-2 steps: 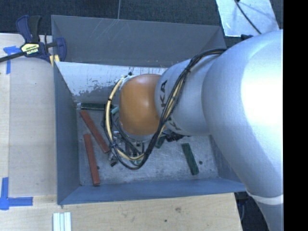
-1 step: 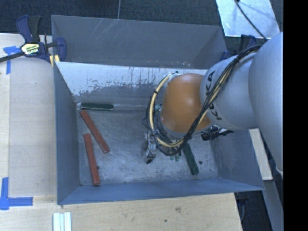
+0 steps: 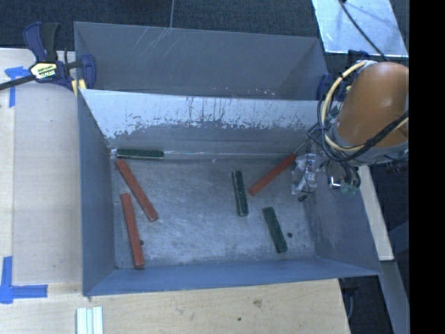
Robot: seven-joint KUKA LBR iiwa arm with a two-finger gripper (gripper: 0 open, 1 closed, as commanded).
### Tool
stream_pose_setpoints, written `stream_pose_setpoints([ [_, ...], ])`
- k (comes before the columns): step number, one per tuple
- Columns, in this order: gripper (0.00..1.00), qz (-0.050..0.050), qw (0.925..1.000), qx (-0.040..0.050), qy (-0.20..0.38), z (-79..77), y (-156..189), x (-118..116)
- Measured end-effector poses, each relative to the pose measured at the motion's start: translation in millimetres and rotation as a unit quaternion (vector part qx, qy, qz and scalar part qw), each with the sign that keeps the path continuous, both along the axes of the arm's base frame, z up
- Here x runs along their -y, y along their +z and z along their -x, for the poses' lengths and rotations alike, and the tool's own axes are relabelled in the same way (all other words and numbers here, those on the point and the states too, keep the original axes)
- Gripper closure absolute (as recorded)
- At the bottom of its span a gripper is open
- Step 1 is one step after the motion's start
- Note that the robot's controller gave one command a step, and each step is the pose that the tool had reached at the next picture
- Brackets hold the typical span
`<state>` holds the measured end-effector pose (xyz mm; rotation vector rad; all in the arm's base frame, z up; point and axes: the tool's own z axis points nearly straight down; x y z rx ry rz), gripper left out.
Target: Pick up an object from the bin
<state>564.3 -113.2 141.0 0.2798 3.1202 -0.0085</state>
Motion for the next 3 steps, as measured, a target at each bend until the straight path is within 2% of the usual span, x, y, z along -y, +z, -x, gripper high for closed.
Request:
stream_pose_setpoints([
  [1, 0.0, -0.003, 1.0, -0.0023, 0.003, 0.7, -2, -6],
  [2, 0.0, -0.004, 0.9999, -0.0033, -0.009, -37.4, -75, -36],
  [3, 0.0, -0.001, 0.9909, 0.0007, 0.135, -56.4, 1, -14],
])
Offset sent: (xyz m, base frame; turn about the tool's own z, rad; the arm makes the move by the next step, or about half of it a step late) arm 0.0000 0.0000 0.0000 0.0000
